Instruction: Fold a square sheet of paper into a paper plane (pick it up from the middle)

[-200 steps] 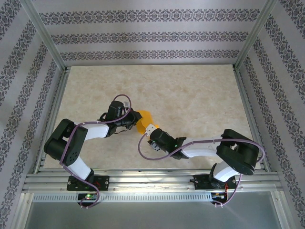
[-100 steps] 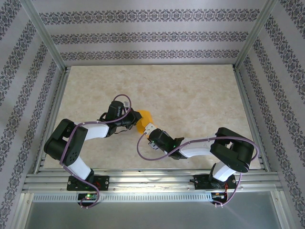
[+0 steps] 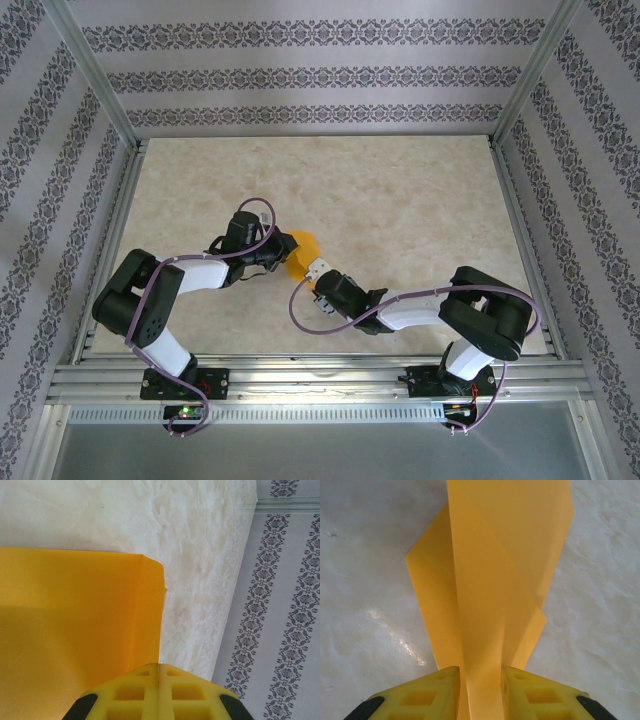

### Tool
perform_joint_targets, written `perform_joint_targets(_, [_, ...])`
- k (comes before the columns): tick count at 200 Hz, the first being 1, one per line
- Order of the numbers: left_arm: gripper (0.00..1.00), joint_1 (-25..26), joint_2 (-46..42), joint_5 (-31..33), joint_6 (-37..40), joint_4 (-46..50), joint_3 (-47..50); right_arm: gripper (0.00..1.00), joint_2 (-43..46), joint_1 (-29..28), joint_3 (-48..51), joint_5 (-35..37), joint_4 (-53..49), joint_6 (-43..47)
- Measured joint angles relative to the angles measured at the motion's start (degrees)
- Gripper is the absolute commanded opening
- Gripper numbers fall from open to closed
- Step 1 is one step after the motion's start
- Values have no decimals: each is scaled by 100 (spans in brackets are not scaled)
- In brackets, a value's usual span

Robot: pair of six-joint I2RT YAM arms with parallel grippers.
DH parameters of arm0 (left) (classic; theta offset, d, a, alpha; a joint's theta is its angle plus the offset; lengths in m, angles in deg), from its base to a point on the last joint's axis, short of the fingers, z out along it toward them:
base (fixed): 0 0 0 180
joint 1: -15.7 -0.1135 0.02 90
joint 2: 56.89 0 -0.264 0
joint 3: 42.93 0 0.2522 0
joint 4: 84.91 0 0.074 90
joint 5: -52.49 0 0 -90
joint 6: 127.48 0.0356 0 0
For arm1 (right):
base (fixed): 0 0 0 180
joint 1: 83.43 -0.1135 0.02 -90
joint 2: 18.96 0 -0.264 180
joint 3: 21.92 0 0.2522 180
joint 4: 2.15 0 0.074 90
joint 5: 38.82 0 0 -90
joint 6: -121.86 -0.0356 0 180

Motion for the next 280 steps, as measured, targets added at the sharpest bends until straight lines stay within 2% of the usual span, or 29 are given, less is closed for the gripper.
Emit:
perform_joint_targets(105, [5,0,0,0,-2,0,0,12,0,109,42,-372,46,-55])
perform_joint_targets(135, [18,0,0,2,13,2,0,11,0,146,42,-468,46,-170])
perform_joint_targets(149, [28,0,0,9,37,13,0,10,2,173,42,-527,46,-186])
perform_joint_targets(160, [30,0,0,35,46,61,0,10,0,184,42,-588,42,-195])
perform_joint_targets(173, [39,0,-4,72,76,157,0,10,-4,184,39,-636,37,-214])
perform_joint_targets(181, [52,0,-26,92,103,254,0,10,-20,184,37,-673,39,-234])
perform_joint_targets(186, [55,0,-57,127,105,348,0,10,-39,181,31,-702,42,-240])
perform_joint_targets(227, [63,-2,-750,564,330,1204,11,10,-227,273,-4,-1102,57,-415])
perform_joint_targets(280, [62,-2,-1259,914,457,1738,186,11,-328,616,-127,-1843,118,-763])
